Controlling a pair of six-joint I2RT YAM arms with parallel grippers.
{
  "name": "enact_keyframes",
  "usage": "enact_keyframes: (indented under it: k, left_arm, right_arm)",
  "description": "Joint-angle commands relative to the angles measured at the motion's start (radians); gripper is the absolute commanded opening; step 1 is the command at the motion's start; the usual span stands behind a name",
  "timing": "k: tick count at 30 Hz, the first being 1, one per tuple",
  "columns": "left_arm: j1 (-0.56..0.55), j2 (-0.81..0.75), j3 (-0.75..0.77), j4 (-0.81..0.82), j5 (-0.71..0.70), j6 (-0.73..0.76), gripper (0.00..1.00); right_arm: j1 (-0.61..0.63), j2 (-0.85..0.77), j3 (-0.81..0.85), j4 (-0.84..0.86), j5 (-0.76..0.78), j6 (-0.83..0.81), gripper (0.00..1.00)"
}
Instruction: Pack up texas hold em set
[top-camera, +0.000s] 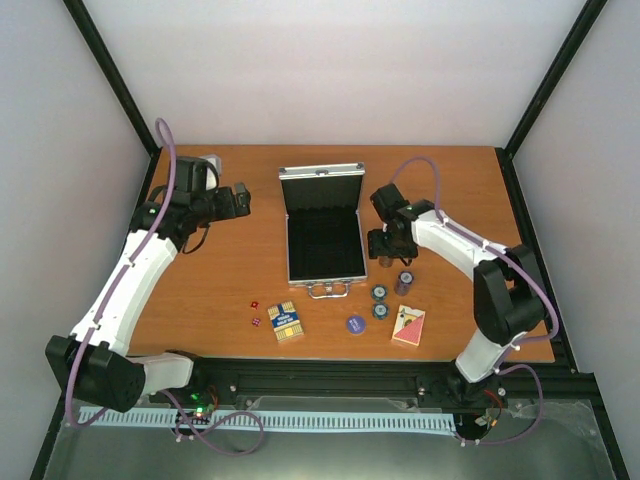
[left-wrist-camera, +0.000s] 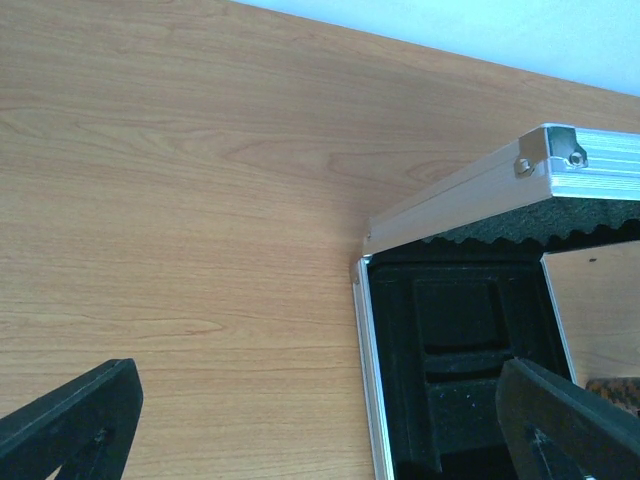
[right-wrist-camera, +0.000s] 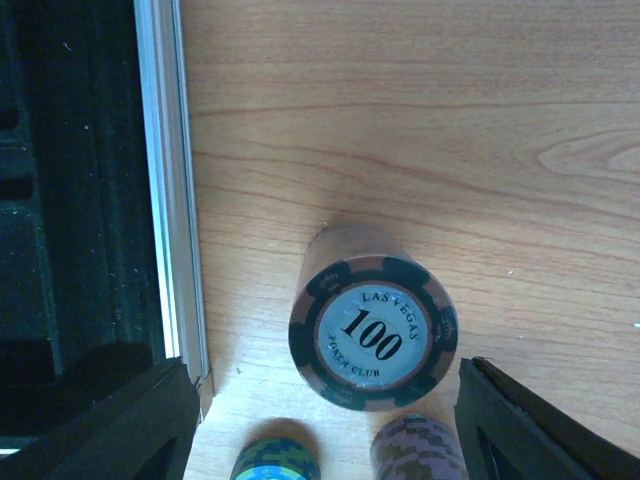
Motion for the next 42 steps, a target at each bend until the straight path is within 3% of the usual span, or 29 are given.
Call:
enact_keyframes:
  k: [1,21,24,25,28,32,42]
  left_arm:
    - [-0.004,0.008,-0.001,-0.009,0.010,0.012,1.00]
    - [-0.004,0.046,-0.002,0.001,-0.011,-0.015,1.00]
    - [-0.004,0.054,-0.006,0.007,-0.011,-0.024,1.00]
    - [-0.004,0.056,-0.007,0.007,-0.011,-0.026,1.00]
    - [-0.004,0.063,-0.006,0.009,-0.011,-0.032,1.00]
    - [-0.004,0.070,-0.004,0.011,-0.012,-0.036,1.00]
    - [-0.004,0.086,-0.003,0.015,-0.004,-0.024,1.00]
  right_arm:
    - [-0.019,0.023,-0.011,0.035,-0.024,0.001,0.72]
    - [-0.097,0.146,0.052,0.046,-0.095,-0.092,0.60]
    - [-0.098,0.160,0.057,0.043,-0.095,-0.101,0.53]
    - [-0.099,0.162,0.058,0.042,-0.094,-0.104,0.48]
    - [-0.099,0.160,0.055,0.034,-0.089,-0.107,0.20]
    - [-0.101,0.143,0.043,0.034,-0.077,-0.107,0.05]
    - [-0.097,-0.021,0.012,0.108,-0.120,-0.122,0.03]
